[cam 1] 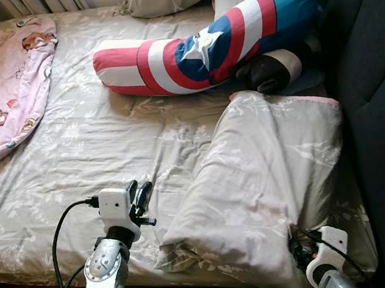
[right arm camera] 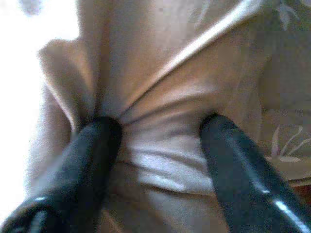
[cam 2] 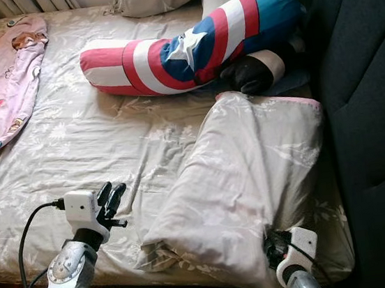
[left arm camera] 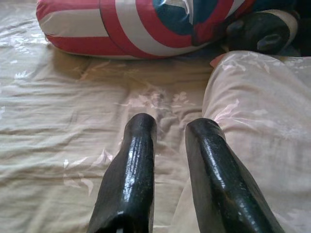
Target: Clean up the room
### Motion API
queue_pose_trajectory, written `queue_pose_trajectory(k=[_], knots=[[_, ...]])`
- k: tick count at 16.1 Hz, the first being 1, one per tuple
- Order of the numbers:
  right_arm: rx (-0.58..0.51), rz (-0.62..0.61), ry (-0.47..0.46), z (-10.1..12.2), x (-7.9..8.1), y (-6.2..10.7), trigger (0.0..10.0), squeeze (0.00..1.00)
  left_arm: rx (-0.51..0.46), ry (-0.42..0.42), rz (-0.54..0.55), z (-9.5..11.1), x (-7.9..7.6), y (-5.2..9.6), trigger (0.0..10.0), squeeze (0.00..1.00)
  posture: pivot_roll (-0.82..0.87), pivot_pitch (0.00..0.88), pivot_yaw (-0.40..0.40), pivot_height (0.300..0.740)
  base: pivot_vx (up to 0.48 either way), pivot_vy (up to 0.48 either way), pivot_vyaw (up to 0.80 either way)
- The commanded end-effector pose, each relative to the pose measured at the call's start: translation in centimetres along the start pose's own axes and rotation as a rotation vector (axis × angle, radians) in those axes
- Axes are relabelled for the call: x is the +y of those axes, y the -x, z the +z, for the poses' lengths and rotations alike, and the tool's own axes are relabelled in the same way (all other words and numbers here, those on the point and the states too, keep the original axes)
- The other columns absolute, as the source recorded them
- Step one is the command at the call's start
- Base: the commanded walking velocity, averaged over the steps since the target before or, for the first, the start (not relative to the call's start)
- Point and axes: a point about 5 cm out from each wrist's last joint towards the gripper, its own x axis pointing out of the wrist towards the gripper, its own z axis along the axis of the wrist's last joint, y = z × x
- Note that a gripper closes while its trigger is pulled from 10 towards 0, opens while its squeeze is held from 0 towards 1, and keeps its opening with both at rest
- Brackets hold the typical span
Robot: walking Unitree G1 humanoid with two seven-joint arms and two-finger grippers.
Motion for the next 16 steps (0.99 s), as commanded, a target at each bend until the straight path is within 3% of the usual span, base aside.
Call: queue_pose_trajectory(k=[1, 10, 16], knots=[[0.173, 0.069, 0.034, -3.9, 1.8, 0.7, 0.0, 0.00, 0.015, 0.001, 0.001, -0.2, 0.4, 0.4, 10.0, 0.00, 0.11, 0.201, 0.087, 0.697, 0.000, 0.000, 0.00], [0.191, 0.041, 0.102, -3.9, 1.5, 0.7, 0.0, 0.00, 0.020, 0.016, 0.004, -0.3, 0.2, 0.0, 10.0, 0.00, 0.09, 0.179, 0.080, 0.697, 0.000, 0.000, 0.00], [0.148, -0.108, 0.161, -2.7, -0.8, 0.7, 0.0, 0.00, 0.021, 0.024, 0.012, -0.4, 0.1, -0.5, 10.0, 0.00, 0.07, 0.161, 0.076, 0.697, 0.000, 0.000, 0.00]])
